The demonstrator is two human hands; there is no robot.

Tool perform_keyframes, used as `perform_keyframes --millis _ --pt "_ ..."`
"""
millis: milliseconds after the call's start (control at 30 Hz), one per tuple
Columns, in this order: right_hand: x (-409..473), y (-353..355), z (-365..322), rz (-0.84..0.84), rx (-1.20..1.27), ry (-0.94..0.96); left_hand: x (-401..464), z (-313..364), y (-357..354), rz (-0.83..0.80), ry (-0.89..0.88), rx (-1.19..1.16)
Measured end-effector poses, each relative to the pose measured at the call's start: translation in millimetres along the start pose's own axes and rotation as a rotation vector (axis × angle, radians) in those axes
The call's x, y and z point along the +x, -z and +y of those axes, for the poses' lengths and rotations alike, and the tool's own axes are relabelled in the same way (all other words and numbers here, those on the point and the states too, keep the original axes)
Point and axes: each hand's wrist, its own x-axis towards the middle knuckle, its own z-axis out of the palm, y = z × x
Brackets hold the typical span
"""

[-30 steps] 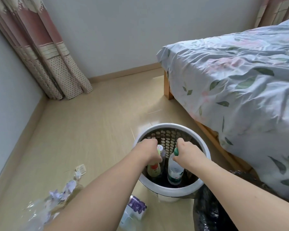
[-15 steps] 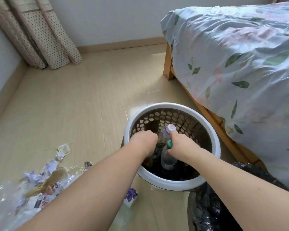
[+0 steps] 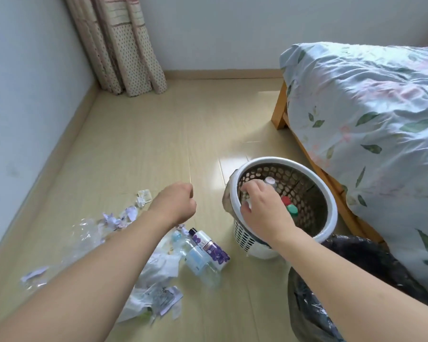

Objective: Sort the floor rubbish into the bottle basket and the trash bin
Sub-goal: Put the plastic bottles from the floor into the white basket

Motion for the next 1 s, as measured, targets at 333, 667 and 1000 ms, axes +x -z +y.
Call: perform_keyframes --millis 333,667,1000 --pt "-12 -148 -40 -0.524 0.159 -0.25 -36 -86 -106 -0.275 0.676 -0.954" --pt "10 -259 29 -0.774 0.133 -0.449 25 -60 -227 -0.24 1.032 -0.965" --pt "4 -258 17 -0.731 0.155 -0.546 6 -61 -204 -0.306 1.014 -1.049"
